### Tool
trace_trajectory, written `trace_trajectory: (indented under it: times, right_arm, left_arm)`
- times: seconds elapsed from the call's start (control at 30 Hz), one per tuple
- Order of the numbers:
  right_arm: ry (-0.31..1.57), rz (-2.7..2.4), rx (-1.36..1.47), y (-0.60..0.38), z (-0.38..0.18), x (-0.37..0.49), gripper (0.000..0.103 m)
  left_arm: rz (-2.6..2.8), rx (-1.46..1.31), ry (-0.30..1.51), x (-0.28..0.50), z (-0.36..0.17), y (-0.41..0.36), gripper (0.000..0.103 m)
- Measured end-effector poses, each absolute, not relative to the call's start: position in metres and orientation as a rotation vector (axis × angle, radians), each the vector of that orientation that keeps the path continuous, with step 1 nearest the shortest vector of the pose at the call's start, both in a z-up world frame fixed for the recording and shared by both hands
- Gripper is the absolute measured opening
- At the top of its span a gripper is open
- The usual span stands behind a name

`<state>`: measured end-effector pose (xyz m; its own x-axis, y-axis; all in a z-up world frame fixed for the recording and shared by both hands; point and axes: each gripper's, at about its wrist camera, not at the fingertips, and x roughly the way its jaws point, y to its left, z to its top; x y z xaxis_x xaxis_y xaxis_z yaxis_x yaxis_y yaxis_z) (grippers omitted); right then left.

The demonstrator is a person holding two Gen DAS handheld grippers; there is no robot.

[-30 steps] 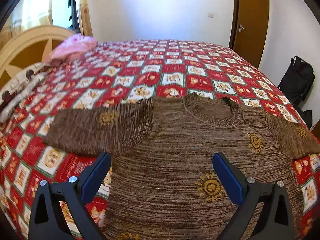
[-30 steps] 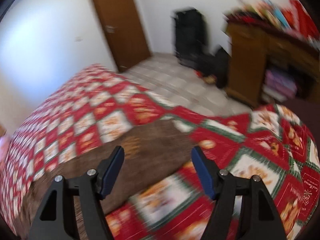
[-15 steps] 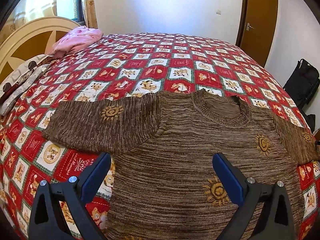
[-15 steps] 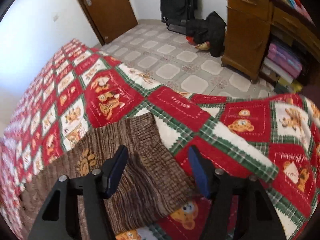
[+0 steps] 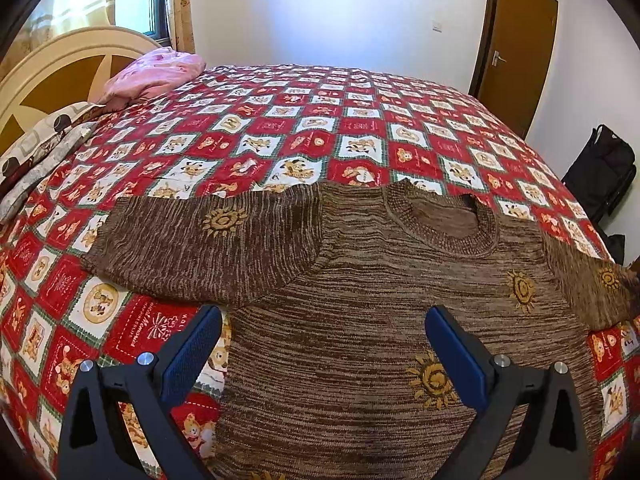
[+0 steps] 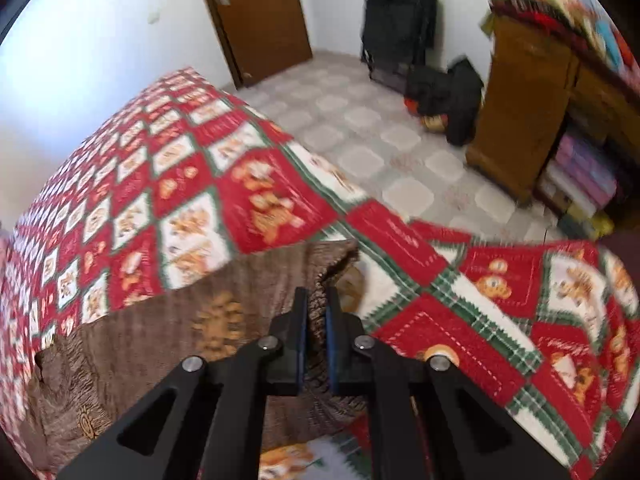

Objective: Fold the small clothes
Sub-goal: 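Reach the right tool to the nearest sweater sleeve and close on it, then fold the held sleeve across the sweater front with the right tool, release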

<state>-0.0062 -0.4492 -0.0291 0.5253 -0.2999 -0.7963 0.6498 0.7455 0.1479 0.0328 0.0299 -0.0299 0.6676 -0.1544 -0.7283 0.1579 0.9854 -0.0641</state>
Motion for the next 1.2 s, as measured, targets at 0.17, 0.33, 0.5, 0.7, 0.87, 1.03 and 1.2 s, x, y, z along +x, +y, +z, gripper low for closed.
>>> trace_trajectory:
  times: [0.17,0.33,0.5,0.7,0.87,1.03,1.2]
  right_arm:
    - [0.762,-0.472,0.277,-0.357,0.018,0.018,0.011]
    - [0.742,-0.291,0.141,-0.255,0.023,0.054,0.011]
    - [0.783,-0.165,0.07,-0.161,-0.024,0.091,0.01]
    - [0.853,-0.147,-0.001,-0.112,-0.088,0.117,0.015]
    - [0.82,0.027,0.097,-0.113,-0.091,0.107,0.062]
    - [0.621,-0.148,0.205,-0.182,-0.046,0.073,0.05]
    - [0.756,-0.129,0.246,-0.207,-0.068,0.077,0.045]
  left_arm:
    - [-0.177,-0.016,0.814,0.033,-0.027,0.035,0.102]
    - [-0.174,-0.033,0.808,0.03,-0.026,0.043,0.102]
    - [-0.161,-0.033,0.796,0.03,-0.026,0.053,0.102]
    - [-0.124,-0.017,0.795,0.034,-0.031,0.067,0.102]
    - [-0.114,-0.034,0.809,0.04,-0.037,0.074,0.102]
    - [-0.102,-0.017,0.806,0.042,-0.041,0.072,0.102]
    - [-0.113,-0.037,0.82,0.044,-0.043,0.067,0.102]
